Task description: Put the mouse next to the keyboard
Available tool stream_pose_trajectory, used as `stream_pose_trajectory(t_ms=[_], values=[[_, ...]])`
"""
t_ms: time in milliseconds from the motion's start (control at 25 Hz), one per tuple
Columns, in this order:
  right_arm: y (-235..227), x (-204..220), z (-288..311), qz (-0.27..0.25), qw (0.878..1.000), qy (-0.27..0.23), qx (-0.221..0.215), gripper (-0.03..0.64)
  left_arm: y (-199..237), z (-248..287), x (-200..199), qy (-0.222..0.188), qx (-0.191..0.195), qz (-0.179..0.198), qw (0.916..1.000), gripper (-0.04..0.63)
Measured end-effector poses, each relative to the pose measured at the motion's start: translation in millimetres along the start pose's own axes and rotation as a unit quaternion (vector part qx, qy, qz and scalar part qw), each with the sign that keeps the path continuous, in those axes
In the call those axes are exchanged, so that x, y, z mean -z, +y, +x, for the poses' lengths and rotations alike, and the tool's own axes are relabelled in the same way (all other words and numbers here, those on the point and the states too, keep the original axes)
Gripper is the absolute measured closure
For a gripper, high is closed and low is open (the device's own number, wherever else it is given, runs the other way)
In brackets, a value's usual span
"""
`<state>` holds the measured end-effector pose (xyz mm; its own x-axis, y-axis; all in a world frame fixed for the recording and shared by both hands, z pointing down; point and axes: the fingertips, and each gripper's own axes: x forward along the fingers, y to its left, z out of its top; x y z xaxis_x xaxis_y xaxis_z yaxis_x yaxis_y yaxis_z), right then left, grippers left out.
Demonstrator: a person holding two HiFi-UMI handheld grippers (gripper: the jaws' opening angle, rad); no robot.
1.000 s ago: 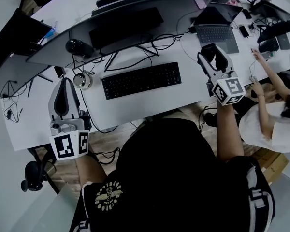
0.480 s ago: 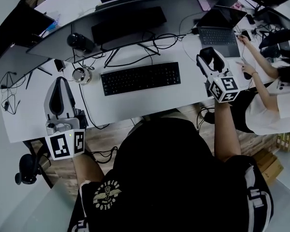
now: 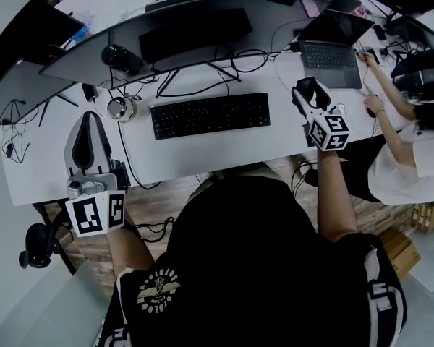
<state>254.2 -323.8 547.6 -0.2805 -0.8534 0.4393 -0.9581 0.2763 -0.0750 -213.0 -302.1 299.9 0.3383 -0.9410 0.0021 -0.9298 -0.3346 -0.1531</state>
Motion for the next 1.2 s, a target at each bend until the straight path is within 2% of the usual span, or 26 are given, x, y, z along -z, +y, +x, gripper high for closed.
stream_pose_trajectory(t_ms=[640,1200], values=[[-20.7,56.7,27.1,0.042,0.998,0.054,0.008,0.328,-1.8,12.4,1.7,0.013,-0.005,0.006,0.9999,0.594],[-21.2,100.3,50.7,0.042,0.993,0.110,0.007,0.328,12.3,17.7,4.6,0.023,-0.018,0.011,0.9995,0.594]])
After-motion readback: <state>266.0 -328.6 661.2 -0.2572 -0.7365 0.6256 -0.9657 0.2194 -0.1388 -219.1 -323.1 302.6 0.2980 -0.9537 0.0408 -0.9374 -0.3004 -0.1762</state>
